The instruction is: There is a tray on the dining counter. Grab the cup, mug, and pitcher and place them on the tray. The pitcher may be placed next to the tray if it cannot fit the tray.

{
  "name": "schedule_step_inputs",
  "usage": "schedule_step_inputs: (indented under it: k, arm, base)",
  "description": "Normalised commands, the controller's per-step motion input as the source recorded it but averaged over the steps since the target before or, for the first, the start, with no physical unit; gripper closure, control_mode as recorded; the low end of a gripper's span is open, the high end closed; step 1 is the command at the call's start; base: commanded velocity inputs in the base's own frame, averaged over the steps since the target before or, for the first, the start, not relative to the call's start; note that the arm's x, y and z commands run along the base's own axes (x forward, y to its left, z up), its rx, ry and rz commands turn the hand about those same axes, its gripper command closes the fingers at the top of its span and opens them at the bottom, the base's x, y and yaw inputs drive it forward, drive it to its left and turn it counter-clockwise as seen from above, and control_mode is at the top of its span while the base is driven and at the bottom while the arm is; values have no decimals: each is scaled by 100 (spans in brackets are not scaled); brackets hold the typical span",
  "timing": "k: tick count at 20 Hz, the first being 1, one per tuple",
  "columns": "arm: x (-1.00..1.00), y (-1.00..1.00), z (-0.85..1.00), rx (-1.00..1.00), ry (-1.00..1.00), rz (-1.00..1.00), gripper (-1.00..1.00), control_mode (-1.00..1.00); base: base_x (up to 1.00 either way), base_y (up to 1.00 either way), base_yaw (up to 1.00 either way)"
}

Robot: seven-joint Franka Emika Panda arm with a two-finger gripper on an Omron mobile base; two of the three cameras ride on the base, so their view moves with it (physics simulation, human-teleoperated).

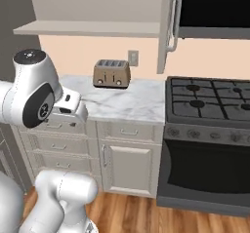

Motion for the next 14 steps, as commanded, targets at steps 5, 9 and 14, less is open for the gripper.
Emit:
schedule_step_inputs:
  k: [5, 9, 14]
  arm:
    - [0, 0, 0, 0, 0, 0, -100, 100]
    - [0, 0, 0, 0, 0, 0, -100, 100]
    - [0, 0, 0, 0, 0, 0, -100, 100]
  base:
    - [71, 42, 0]
    - [66, 46, 0]
    - [44, 46, 0]
